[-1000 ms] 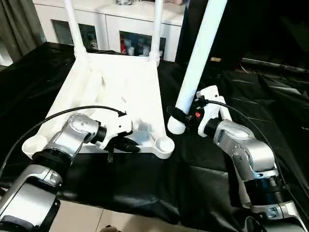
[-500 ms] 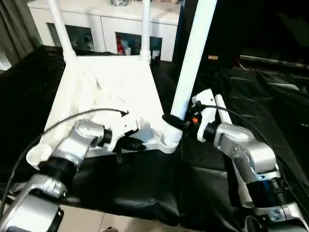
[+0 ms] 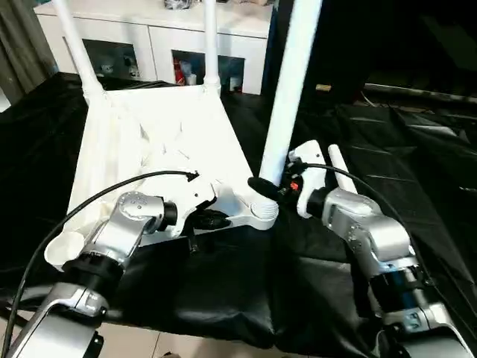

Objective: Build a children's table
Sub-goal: Insert table leg to table base

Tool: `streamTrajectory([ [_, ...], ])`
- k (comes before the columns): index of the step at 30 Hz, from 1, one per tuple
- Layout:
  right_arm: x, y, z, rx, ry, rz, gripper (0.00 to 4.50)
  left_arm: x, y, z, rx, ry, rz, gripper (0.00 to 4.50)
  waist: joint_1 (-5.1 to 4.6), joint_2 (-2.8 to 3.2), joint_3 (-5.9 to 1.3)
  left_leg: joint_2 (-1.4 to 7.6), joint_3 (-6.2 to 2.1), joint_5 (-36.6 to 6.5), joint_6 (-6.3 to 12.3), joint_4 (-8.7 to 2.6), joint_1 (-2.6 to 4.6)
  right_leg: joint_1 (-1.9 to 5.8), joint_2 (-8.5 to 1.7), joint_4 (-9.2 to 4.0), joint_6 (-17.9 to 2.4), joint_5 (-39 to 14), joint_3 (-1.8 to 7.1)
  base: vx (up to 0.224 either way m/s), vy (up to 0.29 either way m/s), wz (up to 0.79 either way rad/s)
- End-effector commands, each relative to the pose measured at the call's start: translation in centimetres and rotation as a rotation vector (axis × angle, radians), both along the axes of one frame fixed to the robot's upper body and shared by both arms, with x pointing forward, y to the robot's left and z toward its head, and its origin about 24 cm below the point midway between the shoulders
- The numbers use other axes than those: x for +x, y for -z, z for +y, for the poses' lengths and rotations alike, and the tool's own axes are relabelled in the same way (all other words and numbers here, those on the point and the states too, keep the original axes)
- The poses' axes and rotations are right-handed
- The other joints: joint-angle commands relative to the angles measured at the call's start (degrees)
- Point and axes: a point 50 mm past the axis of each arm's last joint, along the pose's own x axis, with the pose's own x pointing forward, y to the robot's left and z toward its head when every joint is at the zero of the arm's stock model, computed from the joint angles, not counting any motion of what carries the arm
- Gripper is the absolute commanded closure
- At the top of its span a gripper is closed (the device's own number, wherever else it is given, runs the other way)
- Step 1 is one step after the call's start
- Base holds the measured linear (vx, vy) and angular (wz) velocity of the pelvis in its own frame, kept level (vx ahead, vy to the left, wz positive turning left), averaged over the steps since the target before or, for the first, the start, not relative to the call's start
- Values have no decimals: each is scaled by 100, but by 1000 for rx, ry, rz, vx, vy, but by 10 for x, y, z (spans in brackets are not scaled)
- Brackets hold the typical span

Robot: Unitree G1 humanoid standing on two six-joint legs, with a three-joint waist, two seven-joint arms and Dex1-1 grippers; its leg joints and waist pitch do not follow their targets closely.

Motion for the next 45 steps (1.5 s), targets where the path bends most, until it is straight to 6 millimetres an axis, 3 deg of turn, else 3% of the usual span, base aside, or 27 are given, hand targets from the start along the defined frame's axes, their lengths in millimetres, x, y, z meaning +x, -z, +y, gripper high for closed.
streamTrajectory([
  [1,5,-6,-1,-5,12,-33,261,-9,14,-1,-52,-10,73,450,35,-30,-354,56,1,-1434,-108,-378,44,243,-319,-487,-914,-1637,158,0,0,0],
  [8,8,-3,3,-17,-13,0,261,-8,15,2,6,4,76,450,28,-18,-352,58,5,-1430,-95,-381,51,248,-321,-481,-970,-1534,158,0,0,0],
  [10,7,-1,3,-22,-27,16,261,-5,14,2,14,-5,75,450,26,-54,-353,56,9,-1433,-87,-381,49,253,-315,-484,-944,-1565,158,0,0,0],
  [17,4,-2,3,-48,-65,41,261,-3,14,3,32,-8,70,450,42,-42,-337,64,-5,-1574,-125,-396,64,235,-326,-510,-866,-1859,159,0,0,0],
  [30,3,3,-6,-134,-70,86,261,-6,13,4,46,42,90,450,52,-74,-343,69,0,-1496,-128,-394,60,231,-333,-498,-891,-1728,161,0,0,0],
  [36,11,4,2,-17,-23,104,261,-6,12,5,57,58,97,450,23,-53,-336,74,-15,-1678,-194,-410,69,215,-340,-511,-915,-1884,158,0,0,0],
  [41,12,9,-6,42,28,123,261,-7,11,7,59,63,102,450,7,-45,-335,76,-23,-1785,-216,-420,72,210,-342,-522,-913,-1946,157,0,0,0],
  [45,9,14,-11,66,42,136,261,-7,11,8,61,64,102,450,17,-37,-347,77,-13,-1707,-194,-415,78,220,-332,-504,-984,-1682,161,0,0,0],
])
